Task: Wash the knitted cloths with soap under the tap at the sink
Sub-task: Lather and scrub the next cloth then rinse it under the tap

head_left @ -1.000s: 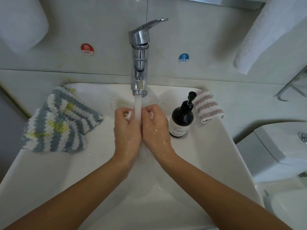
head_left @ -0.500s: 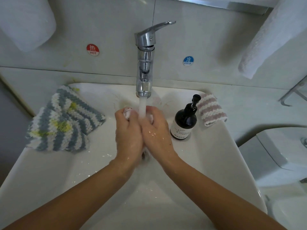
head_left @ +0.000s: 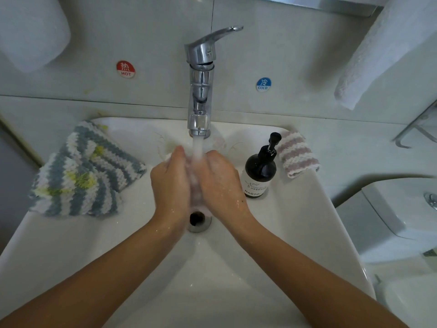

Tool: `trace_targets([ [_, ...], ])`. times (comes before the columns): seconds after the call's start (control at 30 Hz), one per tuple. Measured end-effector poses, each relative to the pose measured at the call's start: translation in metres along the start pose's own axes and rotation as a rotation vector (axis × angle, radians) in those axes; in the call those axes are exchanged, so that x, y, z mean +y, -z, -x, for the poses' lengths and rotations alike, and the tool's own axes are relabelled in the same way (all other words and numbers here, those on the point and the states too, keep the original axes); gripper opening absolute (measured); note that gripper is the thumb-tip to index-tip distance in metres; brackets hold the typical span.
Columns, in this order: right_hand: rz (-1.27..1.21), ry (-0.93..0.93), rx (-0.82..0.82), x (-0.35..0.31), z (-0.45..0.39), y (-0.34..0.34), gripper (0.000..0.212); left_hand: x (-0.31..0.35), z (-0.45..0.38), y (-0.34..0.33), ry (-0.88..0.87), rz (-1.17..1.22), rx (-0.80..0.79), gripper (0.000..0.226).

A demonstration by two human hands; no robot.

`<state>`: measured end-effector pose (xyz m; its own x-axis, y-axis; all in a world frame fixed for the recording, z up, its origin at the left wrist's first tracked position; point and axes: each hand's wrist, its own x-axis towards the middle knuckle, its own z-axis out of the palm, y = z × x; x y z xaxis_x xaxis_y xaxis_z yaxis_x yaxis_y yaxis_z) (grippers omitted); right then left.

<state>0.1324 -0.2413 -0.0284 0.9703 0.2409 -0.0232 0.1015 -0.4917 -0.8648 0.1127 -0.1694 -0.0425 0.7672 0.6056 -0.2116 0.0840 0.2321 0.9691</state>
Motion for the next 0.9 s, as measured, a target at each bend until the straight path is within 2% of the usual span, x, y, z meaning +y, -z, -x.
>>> trace_targets([
  [0.07, -0.078, -0.008, 0.034, 0.004, -0.001, -0.005, 0.028, 0.0, 0.0, 0.001, 0.035, 0.01, -0.025, 0.038],
  [0.17, -0.371, -0.023, 0.107, 0.007, 0.003, -0.004, 0.022, 0.0, 0.002, 0.0, -0.061, -0.036, -0.05, 0.031],
  [0.23, -0.453, -0.03, 0.186, 0.012, 0.001, -0.002, 0.02, -0.004, 0.002, -0.002, -0.101, -0.064, -0.062, 0.017],
  [0.3, -0.495, -0.069, 0.234, 0.014, -0.002, 0.0, 0.02, -0.008, 0.001, -0.004, -0.095, -0.102, -0.085, 0.019],
  [0.5, -0.5, -0.097, 0.266, 0.015, -0.003, -0.001, 0.027, -0.01, 0.009, -0.002, -0.153, -0.244, -0.113, 0.016],
  [0.57, -0.496, -0.08, 0.257, 0.014, -0.003, -0.004, 0.031, -0.011, 0.009, 0.0, -0.173, -0.287, -0.137, 0.024],
  [0.7, -0.446, -0.065, 0.207, 0.015, 0.0, -0.012, 0.029, -0.016, 0.004, 0.0, -0.146, -0.245, -0.144, 0.029],
  [0.9, -0.373, -0.044, 0.089, 0.009, 0.008, -0.009, 0.032, -0.01, 0.0, 0.002, -0.061, -0.149, -0.085, 0.019],
])
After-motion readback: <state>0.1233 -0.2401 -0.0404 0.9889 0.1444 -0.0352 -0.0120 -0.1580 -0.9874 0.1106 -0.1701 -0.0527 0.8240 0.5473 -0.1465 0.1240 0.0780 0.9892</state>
